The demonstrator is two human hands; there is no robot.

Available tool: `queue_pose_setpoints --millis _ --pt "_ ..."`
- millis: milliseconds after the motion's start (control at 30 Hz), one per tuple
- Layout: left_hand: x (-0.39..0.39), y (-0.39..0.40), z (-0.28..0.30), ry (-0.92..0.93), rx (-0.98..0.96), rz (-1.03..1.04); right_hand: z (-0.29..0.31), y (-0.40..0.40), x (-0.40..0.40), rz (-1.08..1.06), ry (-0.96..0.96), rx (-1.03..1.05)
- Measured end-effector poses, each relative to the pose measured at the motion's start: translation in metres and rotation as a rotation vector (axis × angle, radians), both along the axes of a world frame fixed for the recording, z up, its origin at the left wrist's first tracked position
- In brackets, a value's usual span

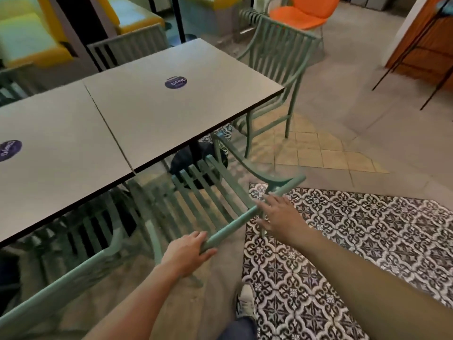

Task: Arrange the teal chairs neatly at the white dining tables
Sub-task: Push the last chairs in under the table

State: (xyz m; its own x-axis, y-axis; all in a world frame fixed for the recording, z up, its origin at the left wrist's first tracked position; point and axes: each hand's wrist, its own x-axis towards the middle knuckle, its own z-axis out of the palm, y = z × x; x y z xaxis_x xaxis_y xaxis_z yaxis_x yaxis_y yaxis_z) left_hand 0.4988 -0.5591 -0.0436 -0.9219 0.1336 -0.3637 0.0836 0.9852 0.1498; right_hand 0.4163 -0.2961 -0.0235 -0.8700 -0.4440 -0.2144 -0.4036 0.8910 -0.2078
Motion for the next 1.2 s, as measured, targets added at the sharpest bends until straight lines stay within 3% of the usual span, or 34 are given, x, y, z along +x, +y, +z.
queue_pose_setpoints --millis 167,333,533,833,1000,1200 --pt "-0.005 0.016 -0.007 0.014 -0.011 0.06 -0.012 0.014 -0.039 0.143 -0.075 0.043" --pt "0.007 0.031 -0.016 0.18 -0.024 0.205 -0.013 0.017 -0.067 0.297 -0.123 0.157" --pt "0.014 0.055 -0.033 0.301 -0.131 0.36 -0.014 0.023 -0.075 0.411 -0.052 0.181" --pt "-0.006 0.085 -0.038 0.429 -0.034 0.286 -0.013 0.041 -0.088 0.381 -0.089 0.177" --pt "-0.029 0.106 -0.034 0.418 -0.018 0.302 -0.007 0.063 -0.101 0.34 -0.076 0.162" --pt "-0.064 0.142 -0.023 0.258 0.012 0.361 -0.006 0.096 -0.134 0.337 -0.083 0.22"
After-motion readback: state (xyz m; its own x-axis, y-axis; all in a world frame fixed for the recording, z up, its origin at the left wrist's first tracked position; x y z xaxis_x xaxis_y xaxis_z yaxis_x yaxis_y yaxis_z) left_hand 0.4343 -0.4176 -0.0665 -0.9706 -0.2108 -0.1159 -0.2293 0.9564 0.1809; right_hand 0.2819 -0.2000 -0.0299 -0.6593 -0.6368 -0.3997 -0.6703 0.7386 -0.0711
